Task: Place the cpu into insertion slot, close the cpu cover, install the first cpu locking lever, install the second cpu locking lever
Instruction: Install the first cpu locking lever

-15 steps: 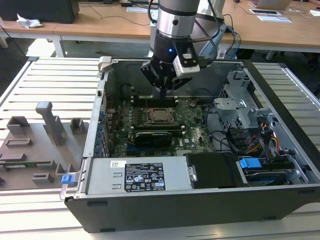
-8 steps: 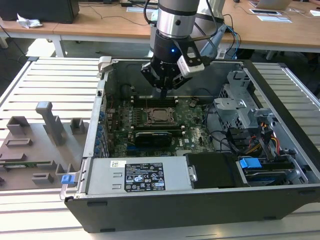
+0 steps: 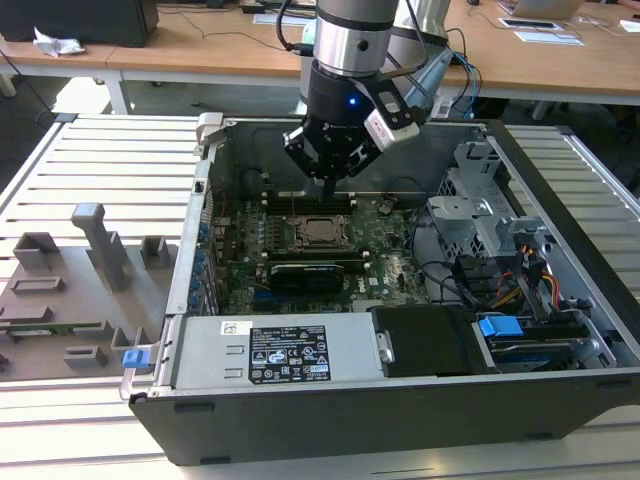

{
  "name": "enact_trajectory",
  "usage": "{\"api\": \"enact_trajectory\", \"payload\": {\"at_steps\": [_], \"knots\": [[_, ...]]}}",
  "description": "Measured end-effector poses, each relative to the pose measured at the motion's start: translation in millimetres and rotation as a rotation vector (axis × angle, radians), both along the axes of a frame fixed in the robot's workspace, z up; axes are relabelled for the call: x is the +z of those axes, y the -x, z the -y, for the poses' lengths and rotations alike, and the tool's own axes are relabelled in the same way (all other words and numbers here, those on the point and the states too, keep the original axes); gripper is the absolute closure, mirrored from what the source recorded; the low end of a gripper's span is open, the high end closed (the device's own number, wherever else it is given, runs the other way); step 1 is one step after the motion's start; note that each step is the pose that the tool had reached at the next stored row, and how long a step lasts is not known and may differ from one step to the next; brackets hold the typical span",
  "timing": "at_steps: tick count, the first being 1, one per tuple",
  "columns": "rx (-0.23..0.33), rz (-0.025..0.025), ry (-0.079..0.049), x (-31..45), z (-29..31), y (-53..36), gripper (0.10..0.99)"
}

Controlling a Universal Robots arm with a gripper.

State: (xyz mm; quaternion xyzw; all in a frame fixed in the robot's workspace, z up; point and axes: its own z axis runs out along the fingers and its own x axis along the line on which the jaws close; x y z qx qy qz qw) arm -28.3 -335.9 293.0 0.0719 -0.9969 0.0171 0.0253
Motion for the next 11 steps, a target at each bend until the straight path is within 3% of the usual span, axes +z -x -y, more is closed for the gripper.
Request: {"api": "enact_trajectory", "payload": {"at_steps": [6, 11], "knots": [[0.131, -0.0001, 0.000, 0.0, 0.0, 0.0, 0.980], [0.108, 0.0020, -0.025, -0.7, 0.0, 0.0, 0.980]]}}
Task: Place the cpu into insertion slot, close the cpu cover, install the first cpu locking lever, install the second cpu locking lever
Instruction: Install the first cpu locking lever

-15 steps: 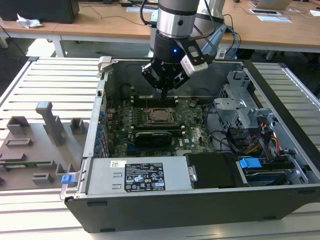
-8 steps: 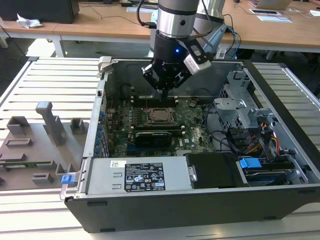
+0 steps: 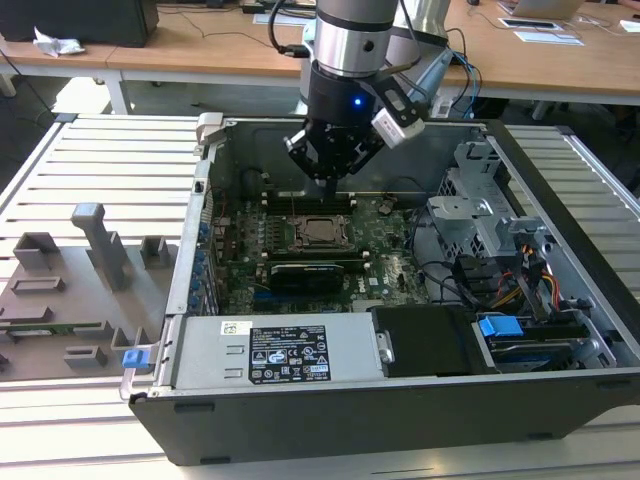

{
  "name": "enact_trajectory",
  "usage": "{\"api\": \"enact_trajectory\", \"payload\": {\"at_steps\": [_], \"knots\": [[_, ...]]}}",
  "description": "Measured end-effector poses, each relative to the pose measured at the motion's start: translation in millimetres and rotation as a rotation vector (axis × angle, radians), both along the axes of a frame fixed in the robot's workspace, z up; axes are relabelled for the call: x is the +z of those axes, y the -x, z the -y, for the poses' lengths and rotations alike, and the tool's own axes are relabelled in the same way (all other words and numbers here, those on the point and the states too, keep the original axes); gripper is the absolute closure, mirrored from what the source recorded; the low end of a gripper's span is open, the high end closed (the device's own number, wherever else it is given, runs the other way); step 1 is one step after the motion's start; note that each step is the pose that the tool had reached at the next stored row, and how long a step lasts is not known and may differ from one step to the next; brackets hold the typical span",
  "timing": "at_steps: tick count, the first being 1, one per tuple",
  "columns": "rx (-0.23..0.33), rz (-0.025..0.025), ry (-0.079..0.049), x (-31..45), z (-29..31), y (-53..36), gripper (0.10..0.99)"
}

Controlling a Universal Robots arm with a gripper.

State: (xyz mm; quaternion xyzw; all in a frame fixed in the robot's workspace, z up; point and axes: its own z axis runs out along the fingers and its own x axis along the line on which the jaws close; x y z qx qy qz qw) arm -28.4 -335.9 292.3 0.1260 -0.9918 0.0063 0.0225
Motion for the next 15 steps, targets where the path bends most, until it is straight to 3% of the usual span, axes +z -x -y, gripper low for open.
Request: {"api": "enact_trajectory", "payload": {"at_steps": [5, 9, 10, 12, 13, 14, 15], "knots": [[-0.097, -0.0002, 0.001, -2.2, 0.1, 0.0, 0.980], [-0.102, 0.0000, 0.001, -2.4, 0.0, 0.0, 0.980], [-0.102, 0.0060, 0.001, -2.4, 0.1, 0.0, 0.980], [-0.102, 0.0433, -0.002, -2.7, 0.0, 0.0, 0.980], [-0.102, 0.0573, -0.002, -2.8, 0.0, 0.1, 0.980], [-0.102, 0.0688, -0.003, -2.9, 0.0, 0.2, 0.980], [-0.102, 0.0747, -0.003, -3.0, 0.0, 0.1, 0.980]]}}
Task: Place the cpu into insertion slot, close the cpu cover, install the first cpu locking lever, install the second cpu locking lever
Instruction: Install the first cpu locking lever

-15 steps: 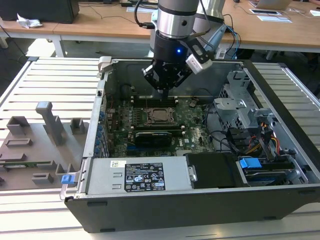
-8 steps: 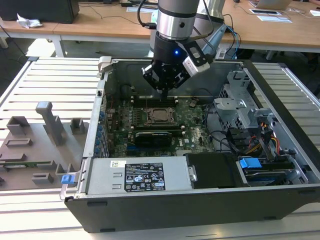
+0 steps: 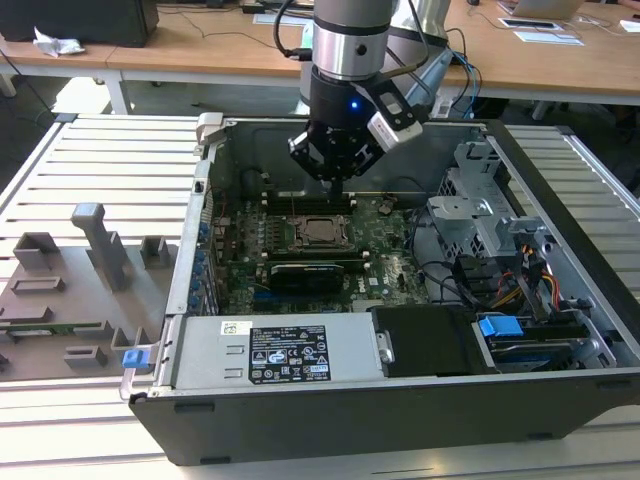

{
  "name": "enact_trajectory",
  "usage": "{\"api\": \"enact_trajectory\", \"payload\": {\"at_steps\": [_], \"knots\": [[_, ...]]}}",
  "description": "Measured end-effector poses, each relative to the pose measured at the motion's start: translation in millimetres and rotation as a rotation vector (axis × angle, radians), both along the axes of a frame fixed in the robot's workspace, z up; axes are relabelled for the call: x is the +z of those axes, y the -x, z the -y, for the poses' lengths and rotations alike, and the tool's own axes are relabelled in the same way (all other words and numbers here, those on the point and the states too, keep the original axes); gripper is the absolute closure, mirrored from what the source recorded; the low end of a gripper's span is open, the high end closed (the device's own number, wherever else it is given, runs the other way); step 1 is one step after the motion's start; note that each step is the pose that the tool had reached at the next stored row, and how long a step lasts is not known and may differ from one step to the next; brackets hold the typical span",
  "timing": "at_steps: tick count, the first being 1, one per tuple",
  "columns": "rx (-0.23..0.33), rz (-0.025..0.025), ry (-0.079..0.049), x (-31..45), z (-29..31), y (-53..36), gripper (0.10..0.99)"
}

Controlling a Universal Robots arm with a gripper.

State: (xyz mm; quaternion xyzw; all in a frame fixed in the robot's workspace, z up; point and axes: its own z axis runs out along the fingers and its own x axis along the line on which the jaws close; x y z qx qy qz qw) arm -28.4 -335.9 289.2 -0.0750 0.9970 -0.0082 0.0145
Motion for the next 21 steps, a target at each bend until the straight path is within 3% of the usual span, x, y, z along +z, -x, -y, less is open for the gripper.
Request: {"api": "enact_trajectory", "payload": {"at_steps": [4, 10, 18, 21], "knots": [[-0.007, 0.0031, 0.000, 0.1, 0.0, 0.0, 0.980], [-0.114, 0.0030, 0.002, 0.1, 0.0, 0.1, 0.980], [-0.117, 0.0030, 0.002, 0.0, 0.0, 1.1, 0.980], [-0.117, 0.0030, 0.002, -0.2, 0.0, 6.5, 0.980]]}}
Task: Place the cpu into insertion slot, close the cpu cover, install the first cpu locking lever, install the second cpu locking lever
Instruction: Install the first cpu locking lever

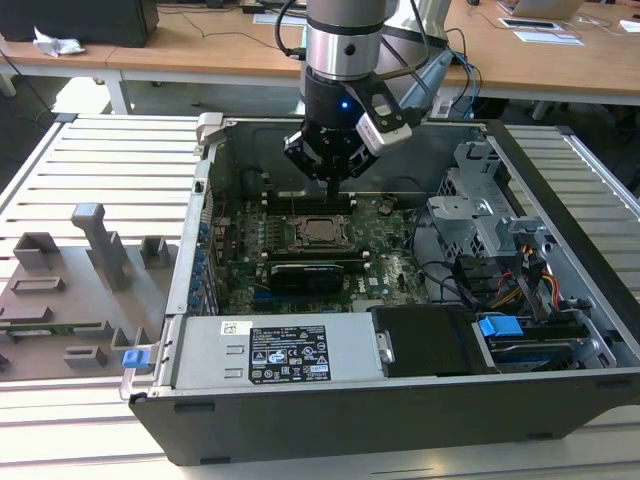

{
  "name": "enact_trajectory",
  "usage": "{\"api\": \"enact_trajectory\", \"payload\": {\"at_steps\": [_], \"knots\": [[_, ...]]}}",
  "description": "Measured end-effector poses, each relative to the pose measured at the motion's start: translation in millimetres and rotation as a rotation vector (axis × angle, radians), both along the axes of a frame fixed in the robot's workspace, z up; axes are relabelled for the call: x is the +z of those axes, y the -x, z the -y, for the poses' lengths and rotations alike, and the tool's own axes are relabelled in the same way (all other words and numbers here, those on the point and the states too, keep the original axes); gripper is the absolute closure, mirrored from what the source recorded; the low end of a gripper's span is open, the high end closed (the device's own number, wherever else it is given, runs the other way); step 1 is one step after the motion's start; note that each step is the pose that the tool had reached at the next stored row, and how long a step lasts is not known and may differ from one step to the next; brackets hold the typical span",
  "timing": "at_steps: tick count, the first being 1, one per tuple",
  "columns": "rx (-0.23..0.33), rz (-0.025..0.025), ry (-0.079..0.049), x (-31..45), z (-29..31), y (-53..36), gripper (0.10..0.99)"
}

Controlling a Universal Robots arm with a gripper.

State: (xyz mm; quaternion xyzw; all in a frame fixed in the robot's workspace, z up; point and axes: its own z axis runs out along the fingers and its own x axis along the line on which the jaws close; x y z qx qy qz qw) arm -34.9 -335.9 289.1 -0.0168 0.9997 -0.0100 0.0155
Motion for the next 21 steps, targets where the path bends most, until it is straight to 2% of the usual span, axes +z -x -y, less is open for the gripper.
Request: {"api": "enact_trajectory", "payload": {"at_steps": [14, 17, 21], "knots": [[0.000, 0.0005, 0.000, 0.0, -0.6, 31.0, 0.980], [0.000, 0.0005, 0.000, 0.0, -3.0, 34.1, 0.980], [0.000, 0.0006, 0.000, -0.2, -10.6, 39.5, 0.980]]}}
